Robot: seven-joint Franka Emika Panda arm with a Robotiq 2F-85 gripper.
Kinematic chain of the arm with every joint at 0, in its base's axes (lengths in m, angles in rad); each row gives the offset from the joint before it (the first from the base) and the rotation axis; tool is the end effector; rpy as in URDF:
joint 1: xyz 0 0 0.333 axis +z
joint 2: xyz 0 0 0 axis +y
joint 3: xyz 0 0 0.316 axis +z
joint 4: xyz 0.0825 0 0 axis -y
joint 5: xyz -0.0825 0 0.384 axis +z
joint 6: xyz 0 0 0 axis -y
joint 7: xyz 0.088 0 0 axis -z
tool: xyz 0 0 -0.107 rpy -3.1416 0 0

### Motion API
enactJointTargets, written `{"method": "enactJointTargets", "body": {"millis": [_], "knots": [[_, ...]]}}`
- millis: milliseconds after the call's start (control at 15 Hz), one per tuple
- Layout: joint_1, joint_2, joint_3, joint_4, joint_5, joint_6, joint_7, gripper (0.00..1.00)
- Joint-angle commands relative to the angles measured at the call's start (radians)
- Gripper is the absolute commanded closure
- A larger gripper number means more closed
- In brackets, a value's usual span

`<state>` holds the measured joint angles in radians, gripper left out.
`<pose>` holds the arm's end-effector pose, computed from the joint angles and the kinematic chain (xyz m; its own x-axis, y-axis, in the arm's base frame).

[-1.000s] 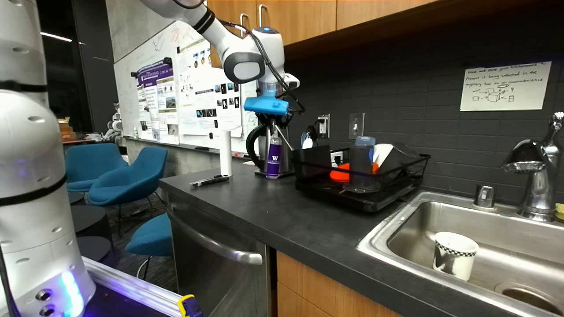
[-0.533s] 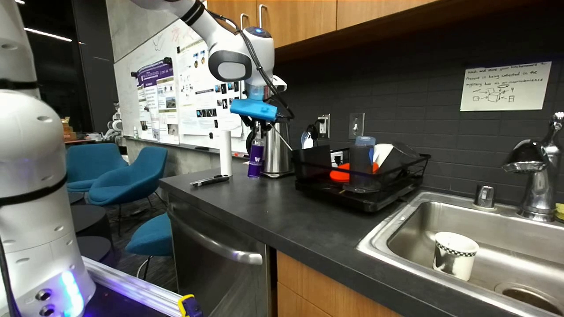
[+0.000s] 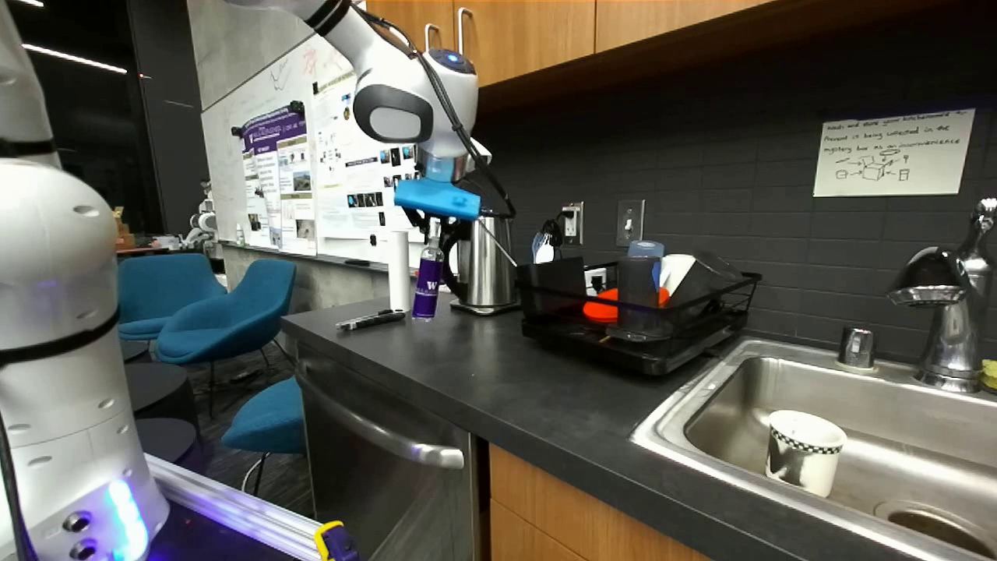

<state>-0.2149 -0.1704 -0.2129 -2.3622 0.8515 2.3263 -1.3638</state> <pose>0.4538 -0.1939 0.4113 0.7657 0.2216 0.6039 0.4187 -0.8844 -0.2063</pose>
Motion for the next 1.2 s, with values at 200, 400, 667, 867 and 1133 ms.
{"method": "enactJointTargets", "body": {"millis": [200,400,667,867,1133], "knots": [[0.015,-0.053,-0.031,-0.050,-0.009,-0.091,-0.132,0.93],[0.012,-0.050,-0.033,-0.059,-0.031,-0.119,-0.192,0.93],[0.007,-0.046,-0.045,-0.069,-0.061,-0.167,-0.280,0.93],[0.003,-0.048,-0.053,-0.070,-0.090,-0.196,-0.328,0.93],[0.002,-0.049,-0.063,-0.068,-0.113,-0.221,-0.373,0.57]]}}
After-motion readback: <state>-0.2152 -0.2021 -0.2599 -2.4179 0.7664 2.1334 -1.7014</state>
